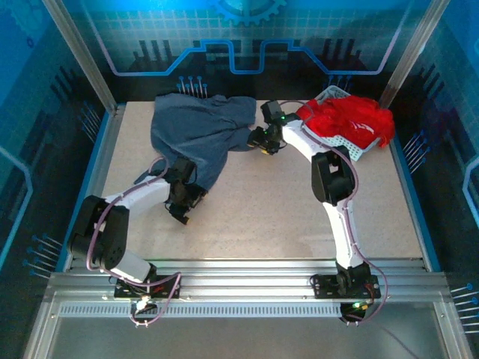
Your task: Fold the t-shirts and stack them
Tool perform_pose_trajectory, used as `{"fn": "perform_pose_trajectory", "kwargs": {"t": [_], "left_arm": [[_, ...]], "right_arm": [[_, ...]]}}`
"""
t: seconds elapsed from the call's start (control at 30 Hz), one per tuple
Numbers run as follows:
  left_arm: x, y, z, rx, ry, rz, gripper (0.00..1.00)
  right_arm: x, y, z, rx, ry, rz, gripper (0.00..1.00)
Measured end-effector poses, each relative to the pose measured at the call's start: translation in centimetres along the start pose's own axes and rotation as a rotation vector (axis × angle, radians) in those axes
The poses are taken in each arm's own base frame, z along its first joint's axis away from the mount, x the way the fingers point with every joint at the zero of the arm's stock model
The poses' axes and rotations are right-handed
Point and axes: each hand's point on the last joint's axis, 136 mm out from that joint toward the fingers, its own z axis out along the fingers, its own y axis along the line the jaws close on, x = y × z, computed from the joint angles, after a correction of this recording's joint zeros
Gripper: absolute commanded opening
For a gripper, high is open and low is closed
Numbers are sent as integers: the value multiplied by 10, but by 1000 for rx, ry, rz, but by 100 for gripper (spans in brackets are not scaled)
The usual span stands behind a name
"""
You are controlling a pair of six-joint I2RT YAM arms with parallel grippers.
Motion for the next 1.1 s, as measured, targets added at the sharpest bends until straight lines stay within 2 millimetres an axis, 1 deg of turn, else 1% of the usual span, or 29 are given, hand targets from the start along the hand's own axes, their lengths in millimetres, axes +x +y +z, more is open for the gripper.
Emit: {"fn": "perform_pose_trajectory", "kwargs": {"t": [0.07,0.13,0.2,0.23,0.27,0.33,0.4,0.5,0.57,0.6,0.67,0.77,0.8,0.83,0.9,0.93,0.97,1.0,1.03,1.07,1.1], "left_arm": [[-6,-4,1,29,-10,-41,80],[-18,-11,0,67,-30,-83,75],[-30,-18,-2,102,-52,-115,66],[-36,-21,-3,118,-64,-127,59],[-43,-24,-3,134,-77,-137,48],[-55,-27,0,154,-93,-150,22],[-69,-31,7,165,-103,-166,0],[-85,-33,12,158,-114,-167,0],[-94,-36,5,166,-130,-160,0],[-98,-39,0,166,-144,-149,0],[-104,-49,-17,185,-173,-113,0],[-106,-67,-56,253,-224,-40,0],[-105,-71,-69,276,-239,-17,0],[-104,-73,-79,291,-247,-4,10],[-95,-68,-89,289,-236,24,47],[-90,-63,-90,275,-223,25,59],[-84,-58,-87,257,-207,29,66],[-75,-52,-83,230,-183,39,71],[-64,-45,-76,201,-156,47,75],[-52,-38,-69,173,-128,63,76],[-37,-29,-60,141,-95,76,79]], "right_arm": [[-8,0,10,0,-7,1,55],[-16,0,21,-4,-12,6,52],[-21,-2,32,-2,-13,17,42],[-21,-5,34,9,-4,29,35],[-23,-5,32,6,-1,42,28],[-30,-4,34,-7,-16,58,14],[-29,-6,38,-4,-11,66,0],[-31,-8,38,5,-22,81,0],[-30,-12,35,22,-30,76,0],[-27,-16,30,40,-34,74,0],[-22,-21,14,68,-46,70,0],[-13,-22,-34,78,-84,54,0],[-11,-19,-56,67,-108,47,0],[-11,-16,-74,53,-129,41,0],[-10,-8,-115,12,-187,33,0],[-9,-6,-130,-3,-208,31,0],[-8,-6,-142,-13,-224,30,0],[-5,-6,-153,-18,-237,29,0],[-2,-8,-159,-14,-245,30,0],[4,-13,-164,-3,-247,33,0],[11,-19,-168,14,-243,35,0]]}}
